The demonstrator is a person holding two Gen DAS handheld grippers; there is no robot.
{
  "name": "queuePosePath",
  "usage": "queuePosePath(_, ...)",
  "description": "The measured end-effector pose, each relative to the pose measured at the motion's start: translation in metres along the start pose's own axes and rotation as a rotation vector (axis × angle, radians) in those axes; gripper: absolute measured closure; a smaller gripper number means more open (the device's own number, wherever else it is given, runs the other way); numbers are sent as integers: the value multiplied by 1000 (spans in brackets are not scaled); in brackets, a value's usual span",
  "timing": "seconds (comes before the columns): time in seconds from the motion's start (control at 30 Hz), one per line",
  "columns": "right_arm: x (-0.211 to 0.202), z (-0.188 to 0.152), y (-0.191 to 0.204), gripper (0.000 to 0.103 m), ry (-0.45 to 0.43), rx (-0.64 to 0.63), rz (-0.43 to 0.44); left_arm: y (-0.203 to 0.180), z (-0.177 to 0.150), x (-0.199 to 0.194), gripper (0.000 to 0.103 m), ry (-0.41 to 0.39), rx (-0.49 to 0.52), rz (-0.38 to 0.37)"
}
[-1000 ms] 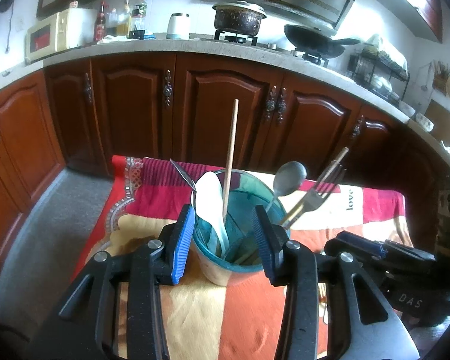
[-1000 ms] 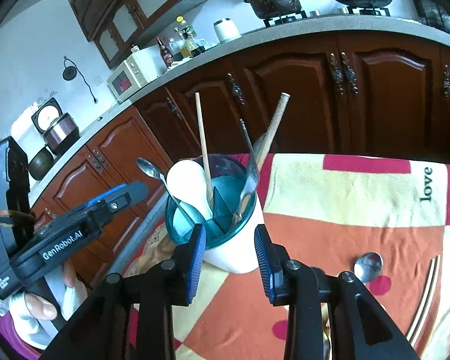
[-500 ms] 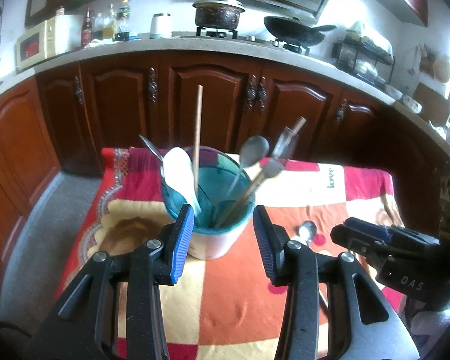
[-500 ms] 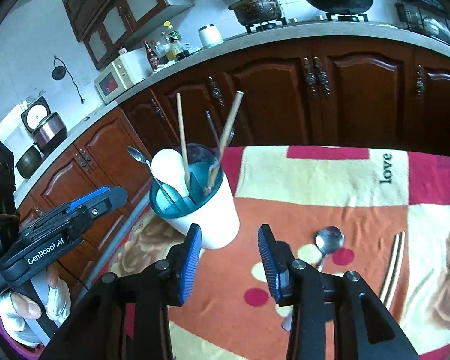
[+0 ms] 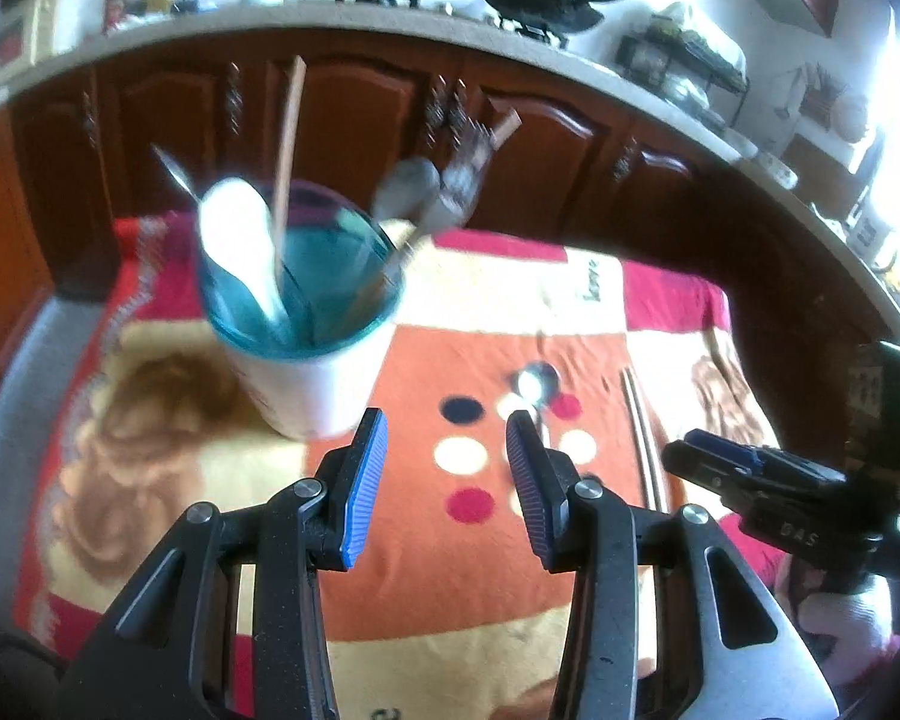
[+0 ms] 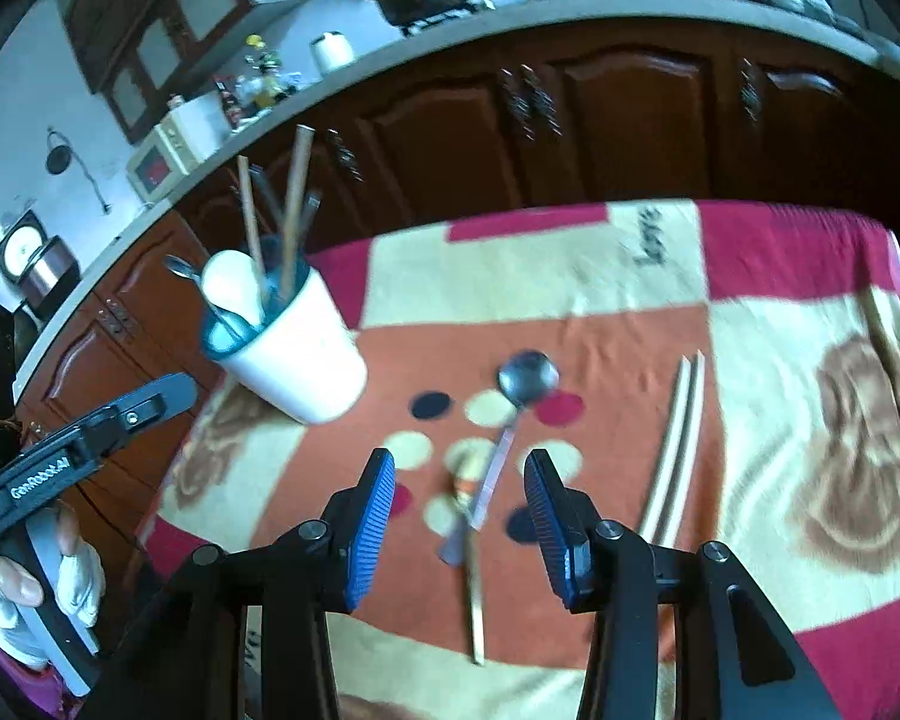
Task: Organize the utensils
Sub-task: 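Move both open tools back from the cup to the cutlery row, then grasp the gold fork with the left tool while the right grasps a wooden chopstick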
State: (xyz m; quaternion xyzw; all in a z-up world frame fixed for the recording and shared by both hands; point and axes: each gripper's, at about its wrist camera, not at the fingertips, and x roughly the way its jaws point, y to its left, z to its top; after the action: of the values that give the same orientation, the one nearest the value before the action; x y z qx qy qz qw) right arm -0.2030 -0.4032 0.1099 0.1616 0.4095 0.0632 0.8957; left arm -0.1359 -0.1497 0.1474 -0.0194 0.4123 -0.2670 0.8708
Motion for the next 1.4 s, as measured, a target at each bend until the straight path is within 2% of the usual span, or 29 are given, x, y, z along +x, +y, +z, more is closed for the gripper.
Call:
queuePosePath(0.3,17,-23,-48,60,48,81,-53,-28,-19,53,62,163,23,-98)
queuePosePath(0.57,26,-21,-79,61,44,112,-80,-49,-22,98,62,253,24,-122)
queuePosePath(0.67,32,-12,-90,69,45,118,-78,-53,-22,111,62,273,23,-120)
queuePosePath(0.77,43,0,-100,77,64,97,-167,-56,-20,121,62,285,28,-112)
queuePosePath(0.87,54,7,-112,78,88,106,-210,-58,-18,130,62,292,27,-104)
queuePosePath(1.1,76,17,-117,78,135,69,-235,-56,-19,142,62,315,38,-85)
queuePosePath(1.23,77,21,-120,79,154,21,-332,-46,-22,140,62,323,47,-66)
queuePosePath(1.4,70,22,-132,79,144,71,-291,-33,-22,137,62,331,5,-77)
